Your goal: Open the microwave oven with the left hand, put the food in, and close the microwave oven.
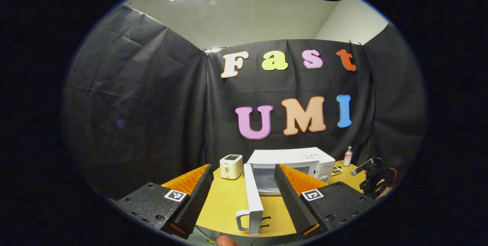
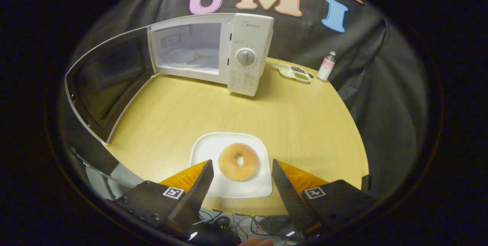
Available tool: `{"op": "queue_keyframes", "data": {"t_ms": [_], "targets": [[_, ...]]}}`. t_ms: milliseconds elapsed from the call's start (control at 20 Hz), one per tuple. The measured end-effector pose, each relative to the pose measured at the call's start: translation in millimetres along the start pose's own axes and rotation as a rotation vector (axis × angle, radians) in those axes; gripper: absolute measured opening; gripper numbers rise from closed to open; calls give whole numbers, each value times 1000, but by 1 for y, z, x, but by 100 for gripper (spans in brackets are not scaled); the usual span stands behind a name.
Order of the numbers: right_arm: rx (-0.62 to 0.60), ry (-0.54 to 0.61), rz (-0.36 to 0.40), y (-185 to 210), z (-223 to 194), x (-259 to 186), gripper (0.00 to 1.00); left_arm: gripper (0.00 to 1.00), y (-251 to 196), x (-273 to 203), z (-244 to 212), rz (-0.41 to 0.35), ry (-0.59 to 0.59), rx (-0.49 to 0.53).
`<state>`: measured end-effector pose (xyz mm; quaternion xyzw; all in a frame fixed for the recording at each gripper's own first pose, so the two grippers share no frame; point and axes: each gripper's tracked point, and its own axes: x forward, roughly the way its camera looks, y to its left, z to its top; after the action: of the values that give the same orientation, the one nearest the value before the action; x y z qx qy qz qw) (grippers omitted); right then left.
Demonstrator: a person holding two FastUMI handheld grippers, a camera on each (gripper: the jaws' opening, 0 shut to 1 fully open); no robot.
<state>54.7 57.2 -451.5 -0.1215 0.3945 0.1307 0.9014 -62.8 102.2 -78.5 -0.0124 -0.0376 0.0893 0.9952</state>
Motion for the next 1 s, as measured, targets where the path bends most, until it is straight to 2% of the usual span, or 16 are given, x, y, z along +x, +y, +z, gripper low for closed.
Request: {"op": "queue_keyframes", "data": {"t_ms": [250, 700, 750, 800, 900, 950, 1000], "targets": [[-5, 42, -9, 0, -5, 19, 98, 94, -5, 2, 4, 10, 0, -2], [-12, 99, 27, 11, -20, 40, 98, 94, -4, 2, 7, 38, 3, 7], [-7, 102, 37, 13, -21, 40, 94, 94, -4, 2, 6, 40, 5, 8], [-4, 107, 36, 13, -20, 41, 96, 94, -5, 3, 6, 39, 5, 6], [10, 117, 51, 14, -21, 42, 80, 94, -8, 4, 5, 32, 8, 5], [13, 119, 55, 14, -21, 42, 76, 94, -12, 4, 5, 19, 9, 2], [11, 124, 61, 14, -20, 41, 81, 94, -18, 5, 8, 6, 4, -2]]}}
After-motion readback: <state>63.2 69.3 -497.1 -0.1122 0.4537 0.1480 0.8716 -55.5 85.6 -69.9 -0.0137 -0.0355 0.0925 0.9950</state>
